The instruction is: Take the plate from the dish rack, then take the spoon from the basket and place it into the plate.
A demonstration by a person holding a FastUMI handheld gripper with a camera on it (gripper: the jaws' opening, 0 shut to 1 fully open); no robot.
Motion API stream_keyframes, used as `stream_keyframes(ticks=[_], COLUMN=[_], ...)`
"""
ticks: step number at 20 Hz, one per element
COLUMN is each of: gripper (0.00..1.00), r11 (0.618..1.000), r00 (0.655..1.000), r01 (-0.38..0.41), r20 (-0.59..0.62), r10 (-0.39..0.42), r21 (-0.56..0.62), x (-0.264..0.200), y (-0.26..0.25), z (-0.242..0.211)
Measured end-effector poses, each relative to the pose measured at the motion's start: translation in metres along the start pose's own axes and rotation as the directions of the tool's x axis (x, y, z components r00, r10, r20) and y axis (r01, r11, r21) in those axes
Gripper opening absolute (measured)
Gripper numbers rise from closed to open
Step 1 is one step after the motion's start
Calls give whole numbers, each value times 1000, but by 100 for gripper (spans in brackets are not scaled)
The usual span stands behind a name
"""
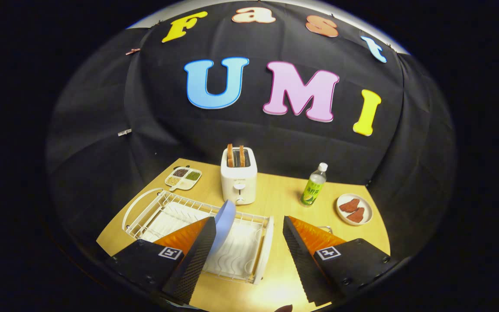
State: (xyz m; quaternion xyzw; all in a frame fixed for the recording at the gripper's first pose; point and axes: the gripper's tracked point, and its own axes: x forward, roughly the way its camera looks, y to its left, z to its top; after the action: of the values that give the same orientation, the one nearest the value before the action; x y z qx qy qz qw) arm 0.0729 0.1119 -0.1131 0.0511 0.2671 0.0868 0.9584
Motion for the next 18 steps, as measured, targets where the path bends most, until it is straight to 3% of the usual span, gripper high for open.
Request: stream_keyframes(ticks=[3, 5, 9, 11, 13, 14, 18], gripper=[94, 91, 76, 65, 48, 39, 30], r11=[998, 998, 995, 990, 978, 977, 971], r00=[990, 976, 932, 907, 880, 881, 882], r01=[-34, -5, 94, 144, 208, 215, 233], r20=[-132, -217, -354, -401, -434, -432, -409], r10=[40, 20, -75, -129, -193, -193, -234], r21=[51, 66, 36, 8, -12, 4, -53], x=[31, 52, 84, 94, 98, 100, 102], y=[26, 32, 33, 30, 23, 26, 32], z=[-22, -38, -69, -85, -92, -86, -69])
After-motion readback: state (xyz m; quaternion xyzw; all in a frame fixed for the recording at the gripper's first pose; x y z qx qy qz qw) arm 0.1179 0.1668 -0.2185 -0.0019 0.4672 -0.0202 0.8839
